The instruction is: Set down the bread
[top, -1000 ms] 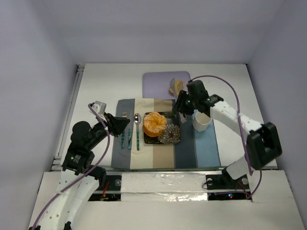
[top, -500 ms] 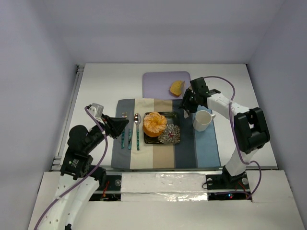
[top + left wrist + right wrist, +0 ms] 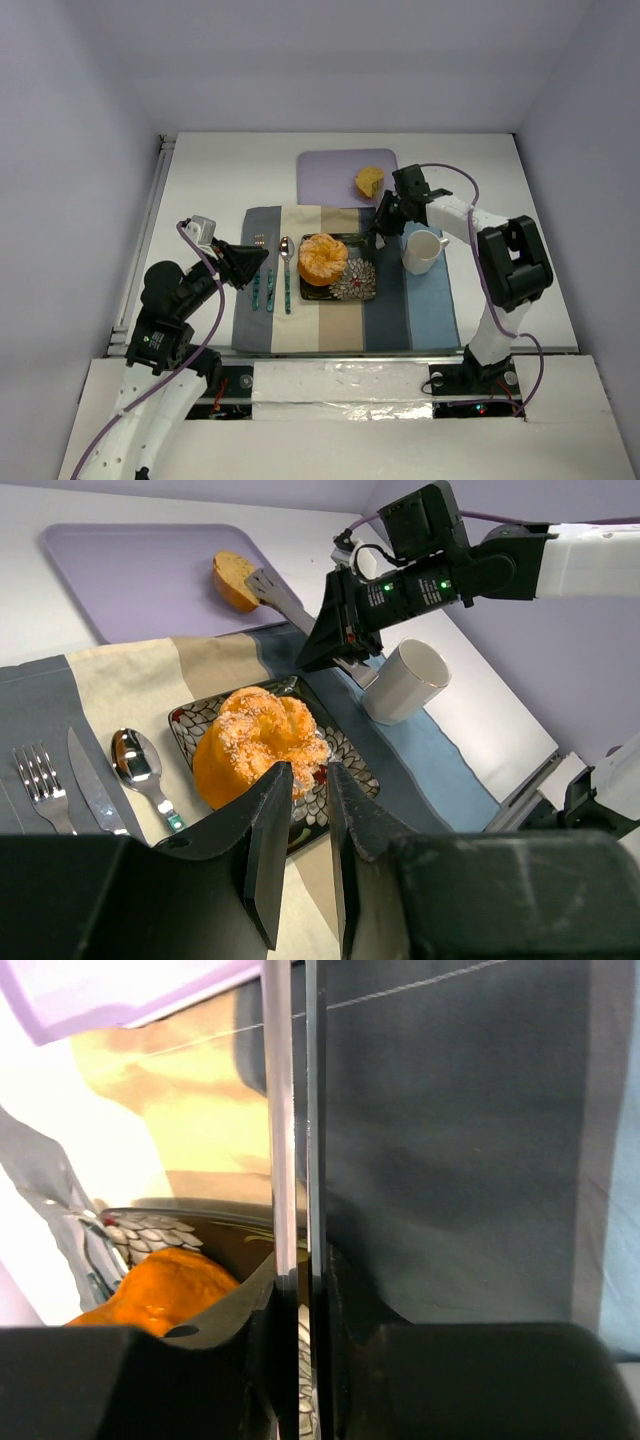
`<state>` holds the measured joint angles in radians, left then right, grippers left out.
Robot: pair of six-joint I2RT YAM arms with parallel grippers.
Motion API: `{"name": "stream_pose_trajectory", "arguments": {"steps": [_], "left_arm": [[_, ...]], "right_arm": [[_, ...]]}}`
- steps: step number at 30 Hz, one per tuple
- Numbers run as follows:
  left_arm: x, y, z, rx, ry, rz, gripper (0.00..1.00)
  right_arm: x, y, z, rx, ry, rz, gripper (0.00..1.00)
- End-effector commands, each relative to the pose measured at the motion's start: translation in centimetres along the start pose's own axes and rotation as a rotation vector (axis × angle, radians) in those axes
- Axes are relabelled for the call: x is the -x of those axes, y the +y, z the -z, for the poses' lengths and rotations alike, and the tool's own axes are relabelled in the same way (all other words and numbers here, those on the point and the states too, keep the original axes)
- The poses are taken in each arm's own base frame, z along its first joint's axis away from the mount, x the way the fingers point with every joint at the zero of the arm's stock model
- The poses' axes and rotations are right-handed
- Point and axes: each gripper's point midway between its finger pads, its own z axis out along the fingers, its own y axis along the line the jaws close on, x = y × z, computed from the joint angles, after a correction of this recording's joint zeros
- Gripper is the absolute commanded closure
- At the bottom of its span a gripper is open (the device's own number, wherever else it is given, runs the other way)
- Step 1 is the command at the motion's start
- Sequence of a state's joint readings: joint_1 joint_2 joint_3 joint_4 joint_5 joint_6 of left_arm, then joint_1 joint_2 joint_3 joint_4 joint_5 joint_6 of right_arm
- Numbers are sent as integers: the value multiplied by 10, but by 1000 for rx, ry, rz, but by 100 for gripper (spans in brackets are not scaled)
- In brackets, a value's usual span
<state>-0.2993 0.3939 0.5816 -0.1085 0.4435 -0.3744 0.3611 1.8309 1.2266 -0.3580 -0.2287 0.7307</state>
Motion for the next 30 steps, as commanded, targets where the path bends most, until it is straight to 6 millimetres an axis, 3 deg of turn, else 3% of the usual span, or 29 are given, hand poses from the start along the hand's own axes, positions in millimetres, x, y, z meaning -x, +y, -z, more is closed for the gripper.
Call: {"name": "stream_pose_trajectory", "arguments": {"steps": [1, 4, 7, 8, 12, 16, 17, 18, 22, 23, 30], "left_arm": [[6, 0, -3, -13, -28, -17, 82], [5, 0, -4, -11, -24, -17, 82], [4, 1, -5, -9, -17, -13, 82], [4, 2, -5, -8, -17, -13, 82], [3, 2, -6, -7, -12, -10, 82], [1, 3, -8, -5, -1, -6, 82], [0, 4, -8, -3, 1, -3, 82], [0, 4, -9, -3, 4, -2, 82], [-2, 5, -10, -7, 13, 1, 82], [-2, 7, -11, 1, 12, 1, 82], [-3, 7, -11, 0, 18, 6, 82]], "right_arm": [[18, 30, 23, 123, -84, 34, 82], [17, 39, 47, 167, -118, 52, 85], [-2, 47, 78, 251, -103, 73, 85], [-4, 49, 79, 263, -91, 76, 85], [-51, 51, 103, 333, -22, 119, 84], [-102, 42, 127, 355, 29, 156, 84], [-119, 29, 125, 328, 60, 150, 84], [-134, 29, 129, 337, 87, 165, 84], [-175, 19, 144, 358, 147, 121, 83], [-180, 21, 153, 389, 141, 117, 83], [-207, -6, 166, 385, 185, 53, 83]]}}
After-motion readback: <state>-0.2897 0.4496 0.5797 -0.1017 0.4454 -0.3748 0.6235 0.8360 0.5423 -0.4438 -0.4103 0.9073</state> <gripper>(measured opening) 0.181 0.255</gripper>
